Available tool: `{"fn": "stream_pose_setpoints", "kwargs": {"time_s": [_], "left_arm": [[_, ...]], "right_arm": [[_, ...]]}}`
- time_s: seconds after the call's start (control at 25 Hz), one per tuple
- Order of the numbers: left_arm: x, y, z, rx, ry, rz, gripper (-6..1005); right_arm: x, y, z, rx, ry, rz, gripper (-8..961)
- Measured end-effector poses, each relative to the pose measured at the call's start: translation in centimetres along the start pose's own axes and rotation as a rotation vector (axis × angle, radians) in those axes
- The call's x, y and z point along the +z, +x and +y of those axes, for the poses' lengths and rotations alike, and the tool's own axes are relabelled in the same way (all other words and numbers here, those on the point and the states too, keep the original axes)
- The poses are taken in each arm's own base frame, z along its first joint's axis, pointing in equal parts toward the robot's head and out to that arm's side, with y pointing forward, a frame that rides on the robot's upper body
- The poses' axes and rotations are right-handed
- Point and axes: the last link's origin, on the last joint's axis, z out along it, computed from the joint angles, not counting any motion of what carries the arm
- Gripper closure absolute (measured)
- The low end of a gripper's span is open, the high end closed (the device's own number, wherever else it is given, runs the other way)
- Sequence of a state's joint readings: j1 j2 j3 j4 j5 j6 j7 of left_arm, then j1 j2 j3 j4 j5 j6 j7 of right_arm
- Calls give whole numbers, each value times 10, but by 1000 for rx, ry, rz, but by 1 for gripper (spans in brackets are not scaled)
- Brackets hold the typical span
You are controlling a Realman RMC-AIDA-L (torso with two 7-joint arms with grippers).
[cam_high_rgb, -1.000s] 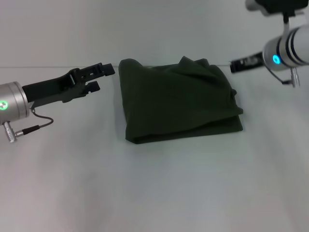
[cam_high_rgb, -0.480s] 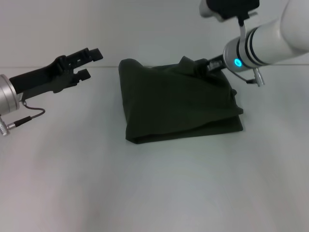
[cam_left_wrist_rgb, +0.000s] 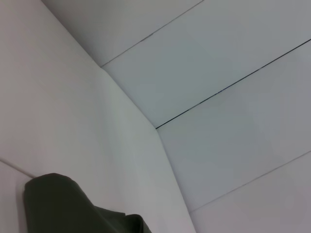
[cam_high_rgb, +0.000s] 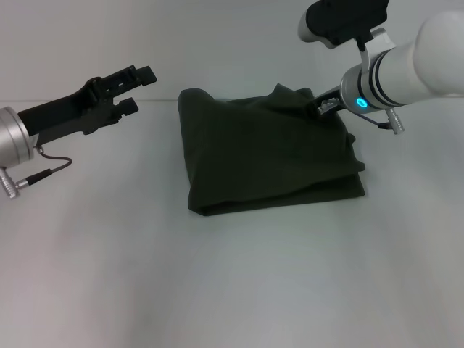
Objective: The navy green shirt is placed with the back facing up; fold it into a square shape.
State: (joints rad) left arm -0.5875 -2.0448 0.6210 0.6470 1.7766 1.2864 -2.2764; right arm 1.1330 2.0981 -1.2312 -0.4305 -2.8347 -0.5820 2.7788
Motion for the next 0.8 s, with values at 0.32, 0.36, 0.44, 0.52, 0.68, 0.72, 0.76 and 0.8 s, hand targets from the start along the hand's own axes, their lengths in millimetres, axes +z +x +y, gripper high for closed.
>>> {"fn": "stream_pose_setpoints", "kwargs": {"time_s": [0.32, 0.36, 0.44, 0.52, 0.68, 0.72, 0.76, 0.8], "left_arm": [[1, 1, -1, 1, 10, 5, 65], [1, 1, -1, 1, 11, 5, 65], [1, 1, -2, 2, 14, 7, 65], [1, 1, -2, 2, 17, 9, 65], [1, 1, -3, 0, 20, 10, 65], [1, 1, -3, -1, 20, 10, 66], [1, 1, -3, -1, 20, 10, 66], [1, 1, -3, -1, 19, 10, 66]], "right_arm": [[0, 1, 0, 7, -3, 2, 669], [0, 1, 0, 7, -4, 3, 650], [-1, 0, 0, 7, -5, 2, 614], [-1, -1, 0, 4, -3, -4, 477], [0, -2, -2, -17, 16, -31, 318], [1, -3, -2, -26, 24, -41, 305], [2, -3, -2, -34, 29, -50, 291], [2, -3, -1, -41, 32, -55, 278]]}}
